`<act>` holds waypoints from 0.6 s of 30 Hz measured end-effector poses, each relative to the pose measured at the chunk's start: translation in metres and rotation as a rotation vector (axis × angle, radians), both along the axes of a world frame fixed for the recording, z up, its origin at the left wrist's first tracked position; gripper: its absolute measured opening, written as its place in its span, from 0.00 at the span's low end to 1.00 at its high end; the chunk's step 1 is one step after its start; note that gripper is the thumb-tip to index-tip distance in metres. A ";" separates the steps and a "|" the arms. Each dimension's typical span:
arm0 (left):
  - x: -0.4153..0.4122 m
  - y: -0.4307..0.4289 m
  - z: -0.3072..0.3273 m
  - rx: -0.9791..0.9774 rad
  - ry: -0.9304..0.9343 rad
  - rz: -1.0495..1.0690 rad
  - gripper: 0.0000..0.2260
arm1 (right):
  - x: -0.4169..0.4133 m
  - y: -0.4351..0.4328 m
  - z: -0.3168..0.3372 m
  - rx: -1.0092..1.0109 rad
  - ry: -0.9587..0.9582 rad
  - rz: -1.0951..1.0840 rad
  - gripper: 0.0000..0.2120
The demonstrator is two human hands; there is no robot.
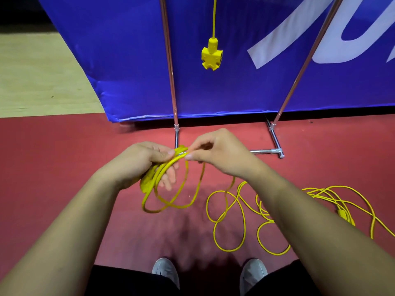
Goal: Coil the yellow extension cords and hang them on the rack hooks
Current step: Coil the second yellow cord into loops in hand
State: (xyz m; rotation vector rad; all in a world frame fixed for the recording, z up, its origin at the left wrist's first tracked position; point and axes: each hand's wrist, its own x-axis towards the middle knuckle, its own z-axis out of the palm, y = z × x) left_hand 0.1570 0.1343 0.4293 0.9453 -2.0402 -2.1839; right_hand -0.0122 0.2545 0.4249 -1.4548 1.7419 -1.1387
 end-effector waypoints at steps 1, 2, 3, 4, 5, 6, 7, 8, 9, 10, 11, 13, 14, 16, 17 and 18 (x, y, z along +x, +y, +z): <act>-0.001 0.001 0.000 -0.010 0.016 -0.020 0.13 | 0.003 -0.003 -0.001 -0.025 0.029 -0.026 0.06; -0.002 0.001 0.000 -0.005 0.041 -0.017 0.12 | 0.002 -0.004 -0.001 -0.035 0.045 -0.050 0.10; -0.002 0.001 0.001 0.014 0.070 -0.004 0.12 | -0.002 -0.003 -0.001 -0.030 0.067 -0.056 0.16; -0.001 0.000 0.003 0.031 0.097 0.002 0.11 | -0.008 -0.002 -0.001 -0.012 0.112 -0.037 0.21; -0.001 -0.001 0.005 0.041 0.120 -0.006 0.11 | -0.013 0.000 -0.003 0.025 0.168 0.003 0.25; 0.000 0.000 0.006 0.041 0.135 -0.023 0.11 | -0.015 0.001 -0.005 0.075 0.201 0.046 0.27; 0.000 0.002 0.006 0.036 0.142 -0.042 0.11 | -0.016 0.003 -0.008 0.127 0.204 0.074 0.24; 0.000 0.004 0.006 0.024 0.142 -0.059 0.12 | -0.016 0.005 -0.009 0.177 0.176 0.077 0.19; -0.001 0.005 0.006 0.008 0.136 -0.072 0.12 | -0.017 0.006 -0.009 0.210 0.150 0.068 0.12; -0.002 0.006 0.007 -0.007 0.130 -0.081 0.12 | -0.018 0.007 -0.009 0.226 0.132 0.058 0.05; -0.002 0.005 0.006 -0.016 0.127 -0.084 0.12 | -0.020 0.007 -0.008 0.227 0.130 0.048 0.04; -0.002 0.005 0.006 -0.006 0.129 -0.079 0.13 | -0.025 0.007 -0.005 0.216 0.115 0.022 0.07; -0.002 0.005 0.006 0.024 0.127 -0.075 0.14 | -0.028 0.007 -0.004 0.198 0.111 0.005 0.07; -0.002 0.007 0.005 0.101 0.107 -0.077 0.12 | -0.031 0.006 -0.003 0.146 0.135 -0.020 0.05; -0.002 0.010 0.007 0.113 0.085 -0.096 0.10 | -0.033 0.006 -0.003 0.119 0.151 -0.032 0.04; -0.002 0.012 0.008 0.100 0.055 -0.127 0.09 | -0.035 0.006 -0.004 0.095 0.154 -0.048 0.03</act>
